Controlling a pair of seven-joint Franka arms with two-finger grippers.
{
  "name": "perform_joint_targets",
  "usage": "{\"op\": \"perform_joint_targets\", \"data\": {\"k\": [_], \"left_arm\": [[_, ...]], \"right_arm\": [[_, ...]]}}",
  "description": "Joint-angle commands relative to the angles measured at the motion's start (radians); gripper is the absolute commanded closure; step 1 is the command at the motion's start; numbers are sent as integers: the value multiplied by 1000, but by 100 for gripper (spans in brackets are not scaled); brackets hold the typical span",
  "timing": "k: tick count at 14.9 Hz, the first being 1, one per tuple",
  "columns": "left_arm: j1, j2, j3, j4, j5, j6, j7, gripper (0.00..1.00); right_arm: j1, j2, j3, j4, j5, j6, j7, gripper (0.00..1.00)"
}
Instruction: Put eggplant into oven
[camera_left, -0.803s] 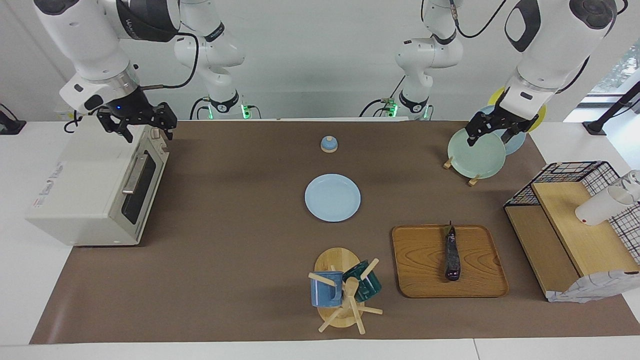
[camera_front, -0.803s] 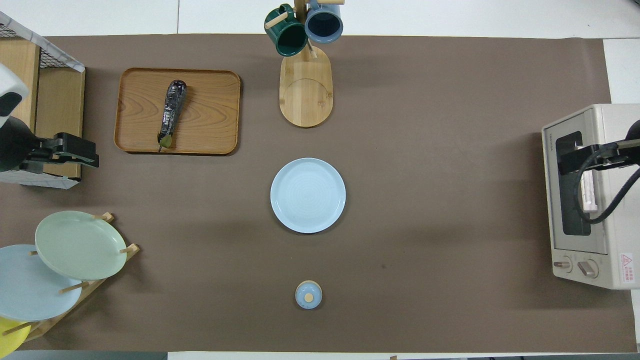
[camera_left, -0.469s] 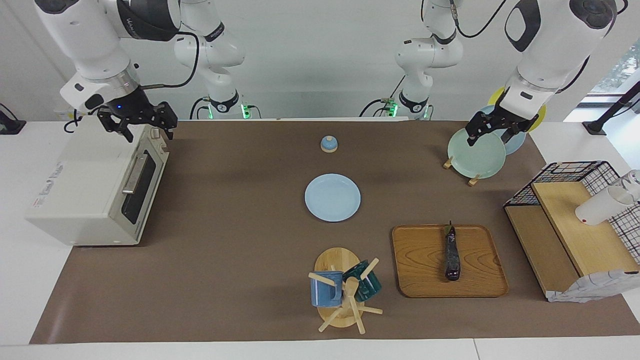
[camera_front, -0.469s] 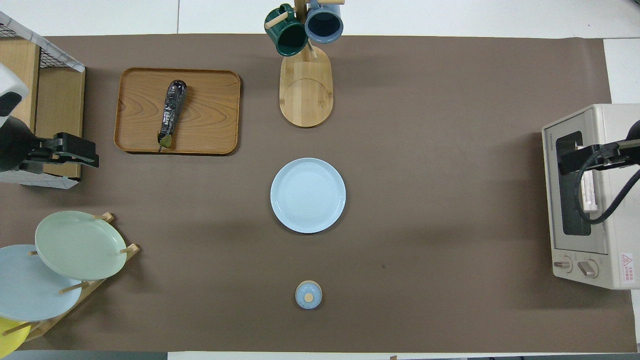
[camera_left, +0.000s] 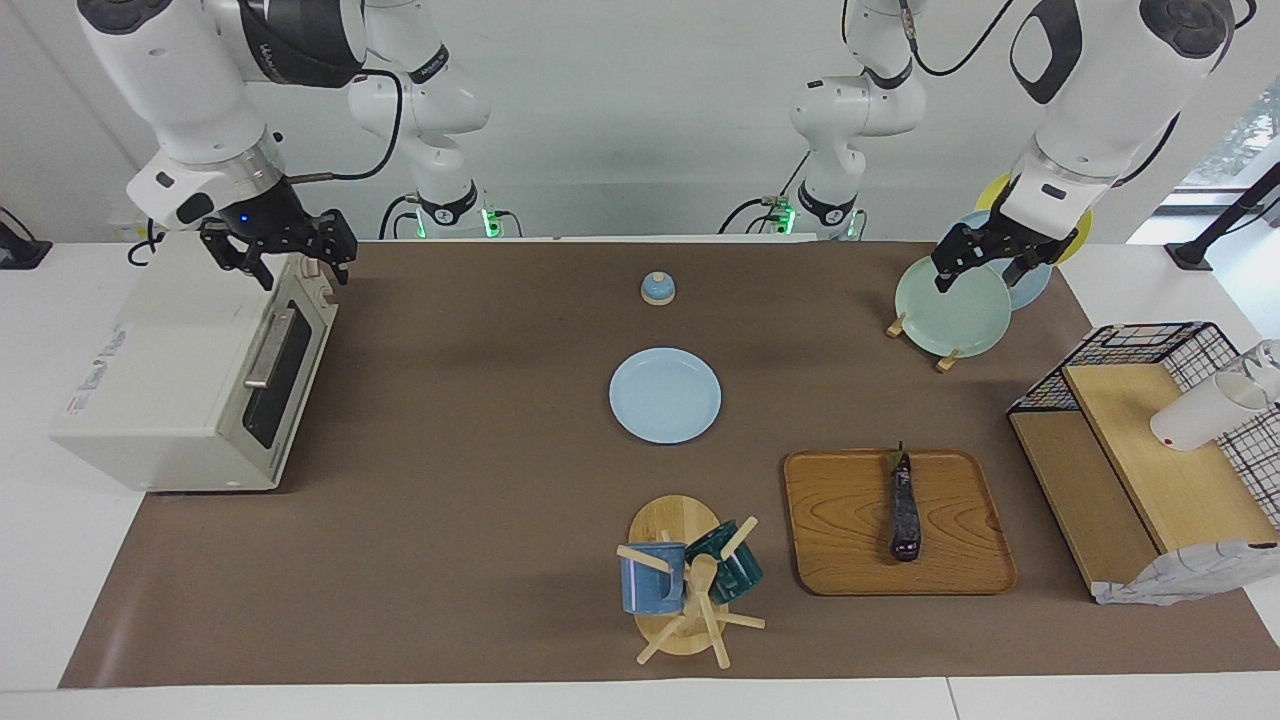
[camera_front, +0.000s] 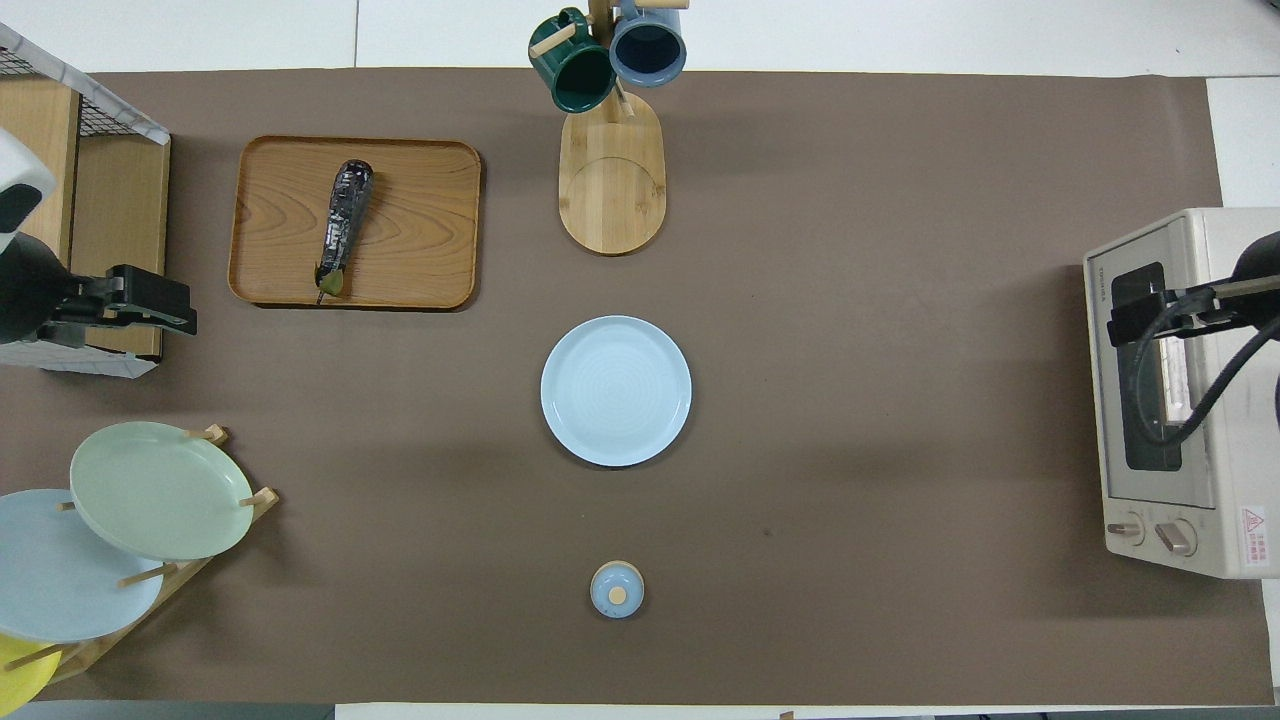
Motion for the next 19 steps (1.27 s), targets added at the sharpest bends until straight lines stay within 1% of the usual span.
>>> {"op": "perform_joint_targets", "data": {"k": [1,2,3,4,5,8,10,11,14,15,17,19], "left_arm": [[-1,-24,5,-43,2,59,15,0],[-5,-17,4,-49,2,85,15,0],[-12,-2,4,-49,2,107,16,0],[-15,24,2,-51,2,136,27,0],[-16,54,2,-49,2,160,50,0],[-13,185,0,-35,0,264,156,0],[-12,260,0,-37,0,343,205,0],[-12,291,0,-43,0,390,219,0],[-13,403,-3,-28,3,496,223,0],[-15,448,-4,-8,3,537,222,0],[-21,504,-9,11,3,584,223,0],[-28,532,-9,12,5,621,224,0]], "right_arm": [[-20,-53,-5,-119,10,97,-20,100],[-28,-50,-5,-135,-10,111,-15,100],[-33,-35,-5,-143,-65,123,5,100],[-34,-11,-5,-152,-118,149,44,100],[-39,3,-5,-153,-139,152,62,100],[-82,20,-5,-192,-154,184,62,100],[-85,16,-5,-209,-175,174,57,100],[-86,10,-5,-235,-183,190,54,100],[-91,7,-5,-262,-185,212,52,100],[-100,7,-5,-265,-186,212,42,100],[-106,7,-5,-269,-186,212,4,100],[-115,7,-4,-281,-185,215,-12,100]]}}
